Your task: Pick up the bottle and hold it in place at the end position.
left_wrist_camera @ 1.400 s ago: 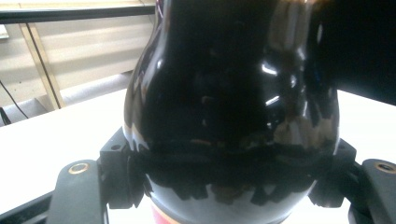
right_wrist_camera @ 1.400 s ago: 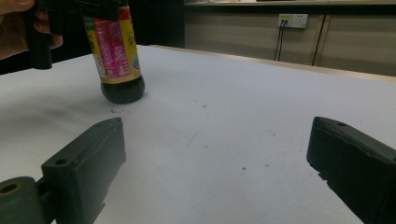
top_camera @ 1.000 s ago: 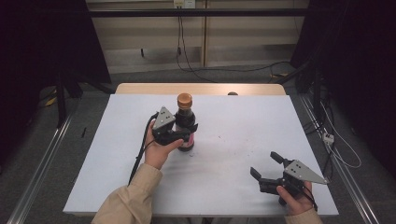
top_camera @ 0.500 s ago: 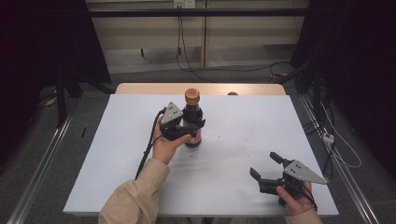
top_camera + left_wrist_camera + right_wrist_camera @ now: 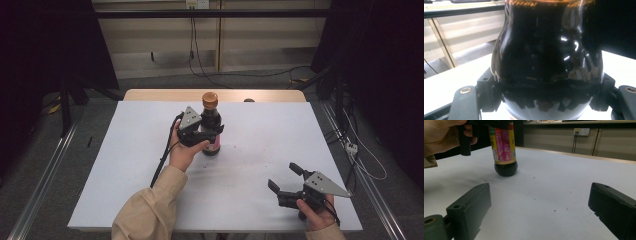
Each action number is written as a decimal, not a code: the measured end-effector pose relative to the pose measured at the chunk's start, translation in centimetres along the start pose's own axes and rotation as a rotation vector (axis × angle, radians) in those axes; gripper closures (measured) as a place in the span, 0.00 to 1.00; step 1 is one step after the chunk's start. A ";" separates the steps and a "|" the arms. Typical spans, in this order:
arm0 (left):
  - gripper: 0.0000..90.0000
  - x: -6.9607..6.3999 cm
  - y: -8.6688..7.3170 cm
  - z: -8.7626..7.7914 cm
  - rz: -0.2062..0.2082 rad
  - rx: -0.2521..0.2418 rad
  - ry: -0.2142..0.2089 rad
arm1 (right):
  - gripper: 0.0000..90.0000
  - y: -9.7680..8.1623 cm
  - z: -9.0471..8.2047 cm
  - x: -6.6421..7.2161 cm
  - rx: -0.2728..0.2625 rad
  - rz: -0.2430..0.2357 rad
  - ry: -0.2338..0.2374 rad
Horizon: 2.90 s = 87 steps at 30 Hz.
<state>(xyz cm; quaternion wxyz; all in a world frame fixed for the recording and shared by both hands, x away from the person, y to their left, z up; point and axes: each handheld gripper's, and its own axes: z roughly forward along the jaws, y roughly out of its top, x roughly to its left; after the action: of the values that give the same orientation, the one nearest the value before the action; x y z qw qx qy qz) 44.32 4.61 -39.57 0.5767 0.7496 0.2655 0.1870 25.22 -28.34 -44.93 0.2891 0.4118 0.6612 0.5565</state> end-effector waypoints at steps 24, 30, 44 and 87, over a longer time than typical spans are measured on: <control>0.29 0.0 0.8 2.1 0.041 0.006 0.026 | 0.04 0.0 0.0 -0.1 -0.003 -0.004 0.007; 0.29 0.4 0.6 2.1 0.059 0.009 0.038 | 0.04 0.0 0.0 -0.1 -0.006 -0.003 0.009; 0.29 0.6 0.6 2.0 0.085 0.016 -0.004 | 0.04 0.0 0.0 0.0 -0.002 -0.007 0.011; 0.30 0.0 0.1 1.6 0.048 0.009 0.040 | 0.04 -0.1 0.2 0.3 0.006 -0.015 0.019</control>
<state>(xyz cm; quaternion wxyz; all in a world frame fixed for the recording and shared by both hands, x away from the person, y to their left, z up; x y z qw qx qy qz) 45.22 3.37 -39.93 0.5632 0.7545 0.2598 0.2146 25.24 -28.02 -45.03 0.2859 0.4025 0.6686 0.5561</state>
